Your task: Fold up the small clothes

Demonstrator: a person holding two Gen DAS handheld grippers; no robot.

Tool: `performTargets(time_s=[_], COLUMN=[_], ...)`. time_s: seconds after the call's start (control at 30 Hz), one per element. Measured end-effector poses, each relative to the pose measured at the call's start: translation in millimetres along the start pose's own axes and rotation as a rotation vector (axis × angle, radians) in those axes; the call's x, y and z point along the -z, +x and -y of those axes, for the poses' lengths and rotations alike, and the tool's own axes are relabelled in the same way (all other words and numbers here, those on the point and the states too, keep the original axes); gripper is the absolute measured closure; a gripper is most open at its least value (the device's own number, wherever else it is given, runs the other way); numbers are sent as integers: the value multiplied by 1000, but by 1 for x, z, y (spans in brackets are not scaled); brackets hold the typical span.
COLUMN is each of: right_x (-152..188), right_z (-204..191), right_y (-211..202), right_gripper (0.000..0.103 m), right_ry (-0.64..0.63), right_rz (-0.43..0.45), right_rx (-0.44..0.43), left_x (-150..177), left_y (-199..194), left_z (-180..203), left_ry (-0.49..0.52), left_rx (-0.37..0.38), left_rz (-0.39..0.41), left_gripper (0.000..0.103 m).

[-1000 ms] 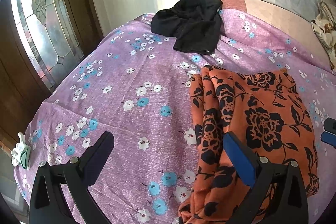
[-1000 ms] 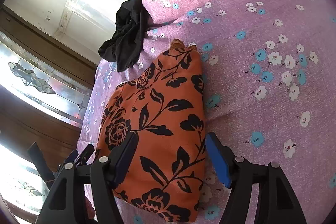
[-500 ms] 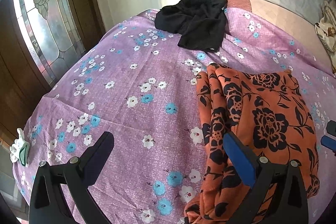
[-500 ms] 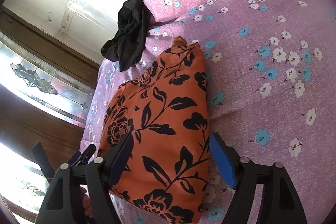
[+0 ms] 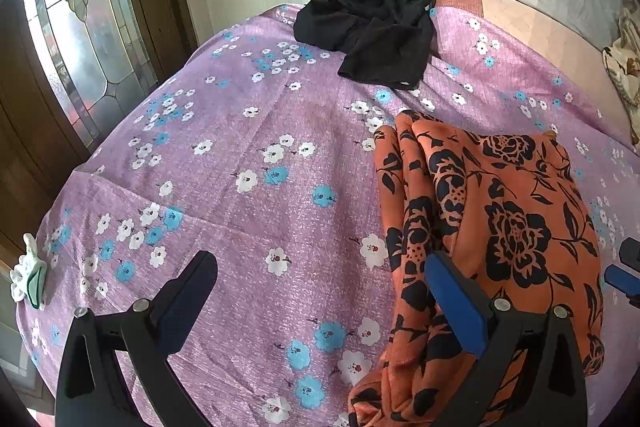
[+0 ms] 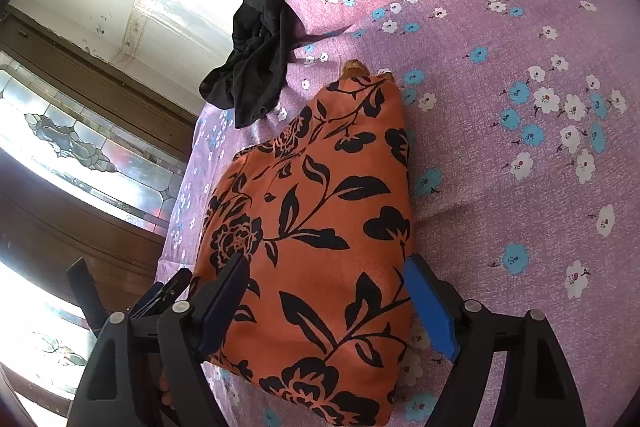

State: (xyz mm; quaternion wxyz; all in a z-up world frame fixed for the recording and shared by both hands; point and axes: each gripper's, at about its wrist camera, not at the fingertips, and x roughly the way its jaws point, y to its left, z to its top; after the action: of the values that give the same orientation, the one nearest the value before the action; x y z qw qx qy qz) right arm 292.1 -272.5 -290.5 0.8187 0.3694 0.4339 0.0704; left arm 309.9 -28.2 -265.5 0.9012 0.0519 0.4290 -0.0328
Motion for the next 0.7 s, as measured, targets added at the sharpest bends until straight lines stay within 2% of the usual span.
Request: performTargets(time_s=[0.23,0.37,0.47,0.7], right_x=[1,1,1,7], right_z=[2,2,4,13], right_y=[2,5,10,39], right_gripper=[18,18,16,12], right_ry=[8,13,20,59], right_rz=[-9,-21,-40,-118], right_rx=[-8,-11,-9,-2], left_x=[1,0,-2,-1], left_y=[5,12,23,44], left_z=[1,-1,-5,-18], left_ry=[0,-22,-44,-174], left_rx=[39,129,214,370], left_rz=[-30,-78,-147,-263], left_gripper=[0,0,0,0])
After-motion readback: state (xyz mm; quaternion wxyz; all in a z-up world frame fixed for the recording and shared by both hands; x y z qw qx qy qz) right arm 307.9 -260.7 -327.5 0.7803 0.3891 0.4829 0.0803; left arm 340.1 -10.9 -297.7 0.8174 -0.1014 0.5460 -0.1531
